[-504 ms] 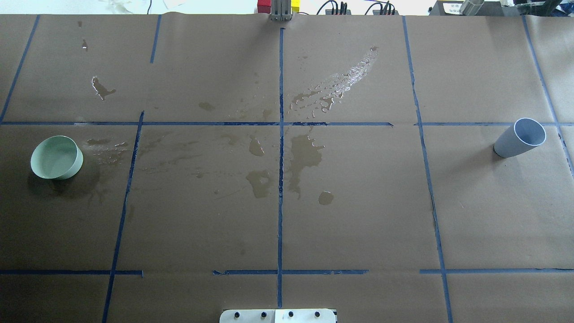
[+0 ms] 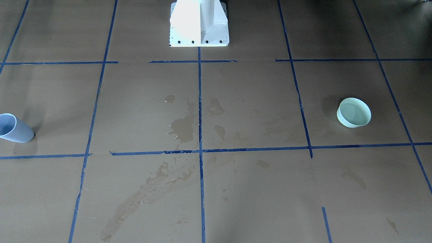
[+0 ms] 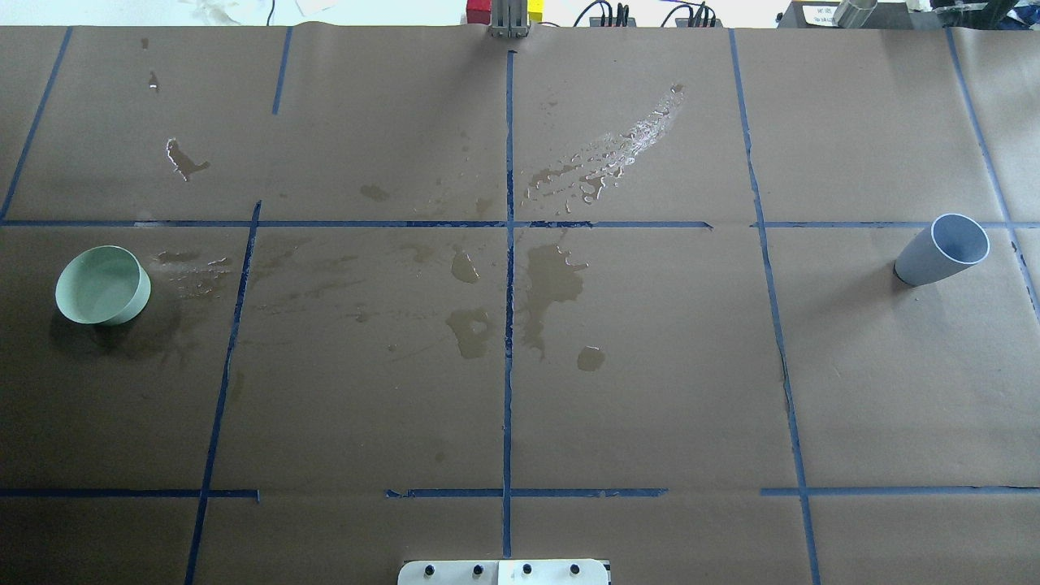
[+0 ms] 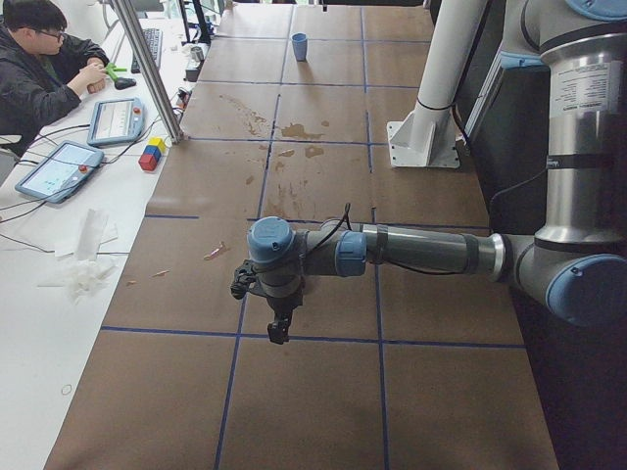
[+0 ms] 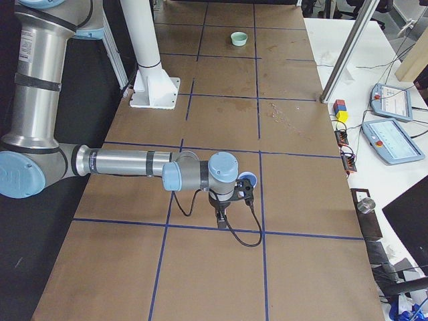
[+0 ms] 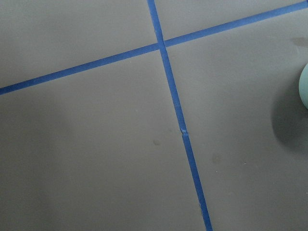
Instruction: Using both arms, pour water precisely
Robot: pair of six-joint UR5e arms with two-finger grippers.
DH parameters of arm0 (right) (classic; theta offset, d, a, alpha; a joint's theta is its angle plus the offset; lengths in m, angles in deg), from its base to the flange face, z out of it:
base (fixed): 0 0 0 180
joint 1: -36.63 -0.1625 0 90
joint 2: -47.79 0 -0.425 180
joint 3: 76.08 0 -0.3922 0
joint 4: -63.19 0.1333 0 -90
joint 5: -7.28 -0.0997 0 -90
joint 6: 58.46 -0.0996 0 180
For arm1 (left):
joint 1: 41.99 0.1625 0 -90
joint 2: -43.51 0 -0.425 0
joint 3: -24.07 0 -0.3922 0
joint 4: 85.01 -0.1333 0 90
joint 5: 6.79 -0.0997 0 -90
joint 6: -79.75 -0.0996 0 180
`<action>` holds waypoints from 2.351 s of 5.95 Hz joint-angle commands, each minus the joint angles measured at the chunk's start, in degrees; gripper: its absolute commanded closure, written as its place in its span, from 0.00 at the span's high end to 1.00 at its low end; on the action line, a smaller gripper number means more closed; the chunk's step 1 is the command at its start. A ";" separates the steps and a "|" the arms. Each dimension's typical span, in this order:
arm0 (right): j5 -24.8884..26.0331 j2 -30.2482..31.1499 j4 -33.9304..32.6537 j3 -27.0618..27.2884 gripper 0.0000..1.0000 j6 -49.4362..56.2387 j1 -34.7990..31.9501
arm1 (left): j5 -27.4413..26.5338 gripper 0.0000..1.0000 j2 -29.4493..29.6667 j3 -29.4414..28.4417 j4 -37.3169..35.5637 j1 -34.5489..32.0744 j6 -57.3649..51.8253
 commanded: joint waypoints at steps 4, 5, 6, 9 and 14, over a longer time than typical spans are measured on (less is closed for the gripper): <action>0.17 -0.26 0.02 0.11 1.00 -0.01 0.00 | 0.63 1.00 4.35 -0.18 7.60 1.16 2.39; 0.17 -0.26 0.02 0.11 1.00 -0.01 0.00 | 4.11 1.00 4.27 -0.43 8.21 2.99 12.86; 0.17 -0.34 0.02 0.11 1.00 -0.01 0.00 | 4.67 1.00 2.79 -0.61 12.22 5.01 20.53; 0.17 -0.35 0.02 0.37 1.00 -0.09 0.00 | 4.15 1.00 1.01 -14.96 50.16 17.46 53.27; 0.17 -0.35 0.02 0.37 1.00 -0.01 -0.08 | -1.30 0.86 3.04 -16.70 56.91 28.49 69.83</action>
